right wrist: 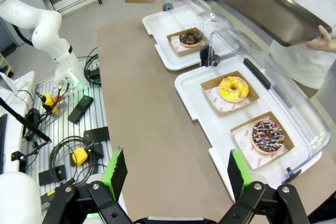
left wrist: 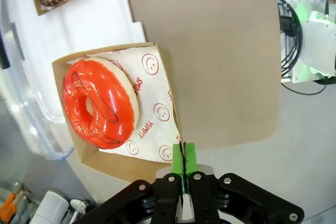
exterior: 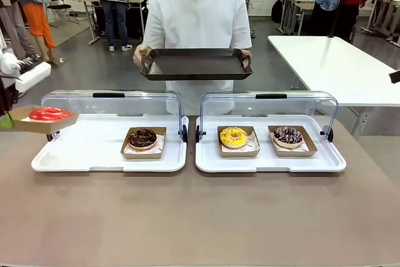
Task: Provide the desired donut to the person.
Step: Pick up and lift the Paper togo box containing the Donut pointed at by the person, then place the picked Paper togo box onto the Handle tray extended by the person.
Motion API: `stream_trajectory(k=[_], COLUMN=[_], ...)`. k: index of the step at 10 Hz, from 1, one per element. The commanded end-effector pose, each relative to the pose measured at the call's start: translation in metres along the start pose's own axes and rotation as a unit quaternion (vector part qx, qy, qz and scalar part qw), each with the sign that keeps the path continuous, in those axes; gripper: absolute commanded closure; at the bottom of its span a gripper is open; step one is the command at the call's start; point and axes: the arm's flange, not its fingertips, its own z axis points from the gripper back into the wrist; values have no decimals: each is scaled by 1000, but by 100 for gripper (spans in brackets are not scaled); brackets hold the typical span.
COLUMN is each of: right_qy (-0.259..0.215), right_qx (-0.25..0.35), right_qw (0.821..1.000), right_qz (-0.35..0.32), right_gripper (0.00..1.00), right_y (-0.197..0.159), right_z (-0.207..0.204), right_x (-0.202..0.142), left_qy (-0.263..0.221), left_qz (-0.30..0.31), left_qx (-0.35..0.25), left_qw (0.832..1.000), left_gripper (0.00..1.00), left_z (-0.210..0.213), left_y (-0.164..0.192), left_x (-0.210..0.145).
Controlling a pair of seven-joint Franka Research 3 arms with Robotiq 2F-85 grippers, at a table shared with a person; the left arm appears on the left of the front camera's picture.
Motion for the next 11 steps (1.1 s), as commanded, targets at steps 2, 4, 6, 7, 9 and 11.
stream_trajectory(k=[2, 4, 6, 7, 9, 11], right_qy=[-1, -1, -1, -1, -1, -1], right_qx=[2, 2, 2, 2, 2, 2], right_qw=[1000, 1000, 1000, 1000, 1000, 1000], right_qz=[-3, -3, -3, -3, -3, -3], right_gripper=[0, 0, 0, 0, 0, 0], right_y=[0, 0, 0, 0, 0, 0], right_z=[0, 0, 0, 0, 0, 0], right_x=[0, 0, 0, 0, 0, 0], left_qy=[-15, -37, -50, -58, -57, -49], left_qz=[13, 9, 26, 34, 34, 20], left_qx=[34, 26, 30, 26, 18, 32], left_qw=[999, 999, 998, 997, 998, 998], left_gripper=[100, 100, 100, 100, 100, 100], left_z=[36, 67, 87, 88, 79, 85], left_y=[-3, 7, 15, 18, 19, 15], left_x=[11, 22, 27, 27, 25, 26])
